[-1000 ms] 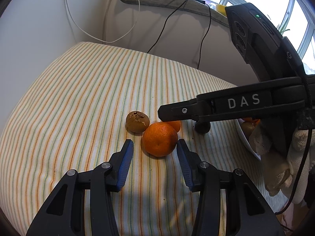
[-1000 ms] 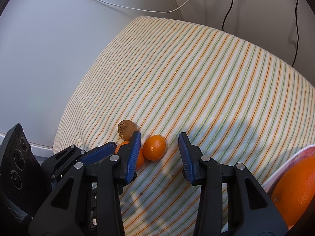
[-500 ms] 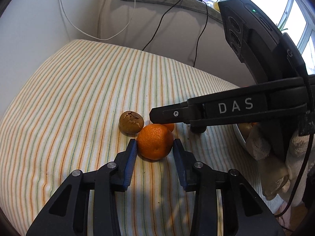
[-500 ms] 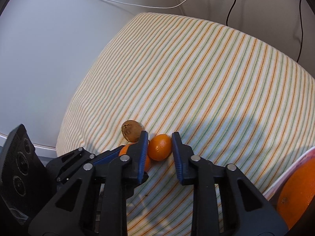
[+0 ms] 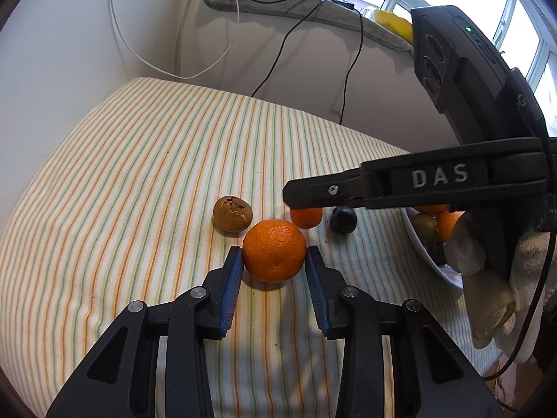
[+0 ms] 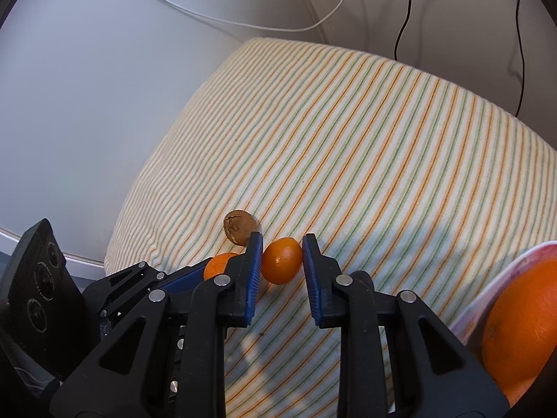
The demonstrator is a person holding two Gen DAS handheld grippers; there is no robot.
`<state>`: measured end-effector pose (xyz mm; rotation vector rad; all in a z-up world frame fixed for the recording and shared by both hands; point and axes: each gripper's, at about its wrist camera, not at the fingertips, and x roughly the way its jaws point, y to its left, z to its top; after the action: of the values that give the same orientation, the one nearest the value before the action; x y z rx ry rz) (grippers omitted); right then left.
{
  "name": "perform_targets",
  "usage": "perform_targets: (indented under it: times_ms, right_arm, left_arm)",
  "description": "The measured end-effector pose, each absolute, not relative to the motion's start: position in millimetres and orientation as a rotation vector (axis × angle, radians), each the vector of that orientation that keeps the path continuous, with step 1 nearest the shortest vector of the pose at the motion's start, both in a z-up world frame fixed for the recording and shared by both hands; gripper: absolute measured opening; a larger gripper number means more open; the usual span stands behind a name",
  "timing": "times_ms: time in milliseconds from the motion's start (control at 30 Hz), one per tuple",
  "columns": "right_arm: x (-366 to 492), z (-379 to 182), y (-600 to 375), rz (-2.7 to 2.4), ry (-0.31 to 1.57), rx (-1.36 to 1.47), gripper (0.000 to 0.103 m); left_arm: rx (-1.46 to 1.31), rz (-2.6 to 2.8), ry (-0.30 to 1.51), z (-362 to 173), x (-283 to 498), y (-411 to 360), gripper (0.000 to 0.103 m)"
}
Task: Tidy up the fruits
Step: 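Grasp the tangerine with the left gripper while the right grasps a small orange, then lower the tangerine and small orange onto the plate and open both grippers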
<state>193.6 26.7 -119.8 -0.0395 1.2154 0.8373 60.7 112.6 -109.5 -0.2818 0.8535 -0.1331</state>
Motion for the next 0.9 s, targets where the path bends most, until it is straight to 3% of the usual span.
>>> perform_targets:
  times_ms: [900]
  right_arm:
    - [146.5,-46.6,-142.6,0.693,1.001,0.080,0.024]
  left_arm:
    - [-0.221,-0.294,0.805,-72.9,52.9,33.9,0.035]
